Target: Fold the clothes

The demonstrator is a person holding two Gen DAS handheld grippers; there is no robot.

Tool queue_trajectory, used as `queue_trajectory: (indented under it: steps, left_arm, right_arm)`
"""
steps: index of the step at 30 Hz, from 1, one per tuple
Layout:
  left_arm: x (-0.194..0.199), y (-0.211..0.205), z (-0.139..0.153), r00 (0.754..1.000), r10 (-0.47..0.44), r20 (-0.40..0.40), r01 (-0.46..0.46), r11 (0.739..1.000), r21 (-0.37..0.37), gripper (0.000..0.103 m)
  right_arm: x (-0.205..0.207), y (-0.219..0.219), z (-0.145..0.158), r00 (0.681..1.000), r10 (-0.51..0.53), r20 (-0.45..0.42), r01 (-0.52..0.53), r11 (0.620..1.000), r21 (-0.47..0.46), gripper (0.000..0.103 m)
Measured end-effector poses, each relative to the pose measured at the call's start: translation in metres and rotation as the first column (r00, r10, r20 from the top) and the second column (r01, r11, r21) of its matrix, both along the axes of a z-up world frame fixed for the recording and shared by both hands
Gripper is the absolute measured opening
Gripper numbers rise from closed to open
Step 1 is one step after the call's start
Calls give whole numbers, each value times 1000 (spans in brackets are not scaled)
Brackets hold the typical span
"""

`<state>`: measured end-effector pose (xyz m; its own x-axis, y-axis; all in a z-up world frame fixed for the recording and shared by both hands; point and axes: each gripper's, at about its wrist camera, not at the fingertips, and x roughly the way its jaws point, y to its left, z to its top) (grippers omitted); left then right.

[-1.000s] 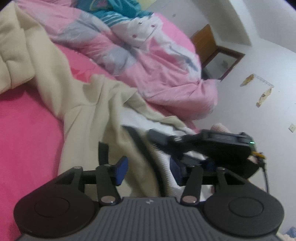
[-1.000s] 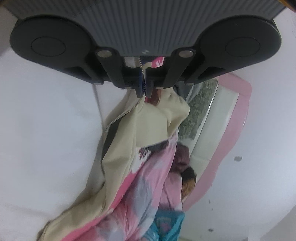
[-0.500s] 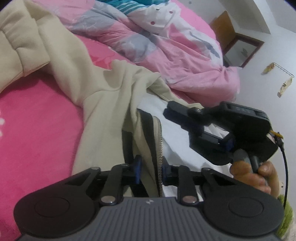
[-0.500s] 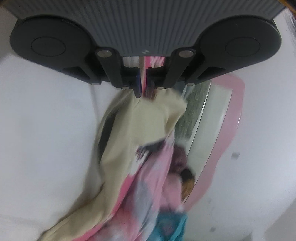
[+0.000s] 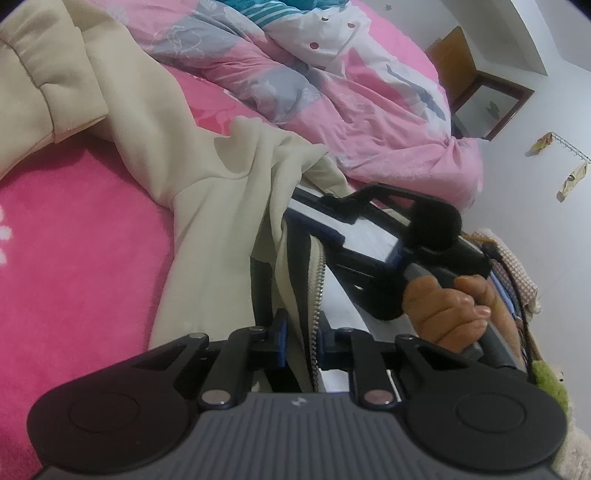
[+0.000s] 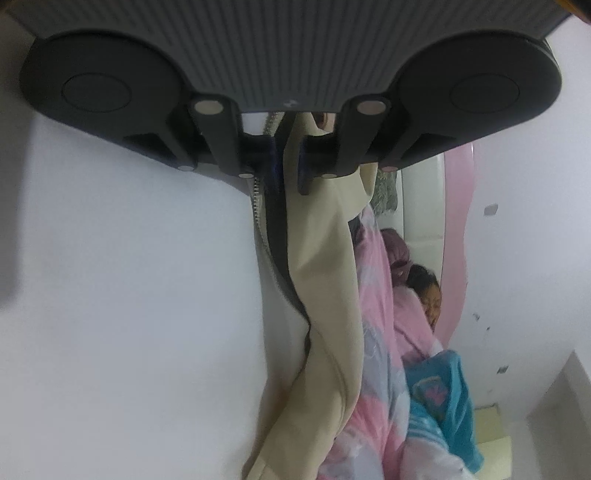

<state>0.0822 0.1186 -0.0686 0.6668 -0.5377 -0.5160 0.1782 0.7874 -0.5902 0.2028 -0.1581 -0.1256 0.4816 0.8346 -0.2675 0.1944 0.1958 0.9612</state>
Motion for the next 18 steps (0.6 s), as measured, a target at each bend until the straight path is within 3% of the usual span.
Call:
queue_trajectory:
  steps: [8, 14, 18]
  left_arm:
    - [-2, 0, 0, 1000, 1, 0, -1, 1000, 8, 15]
    - [-1, 1, -1, 1000, 0, 4, -1, 1000, 9, 15]
    - [-1, 0, -2, 1000, 1, 10, -2, 1000, 14, 15]
  right_arm:
    - [-4, 12, 25, 999, 41, 18, -37, 982, -188, 45]
    - [11, 30, 20, 998, 42, 43, -34, 987, -156, 47]
    - [10, 22, 10, 998, 0, 62, 3, 999, -49, 35]
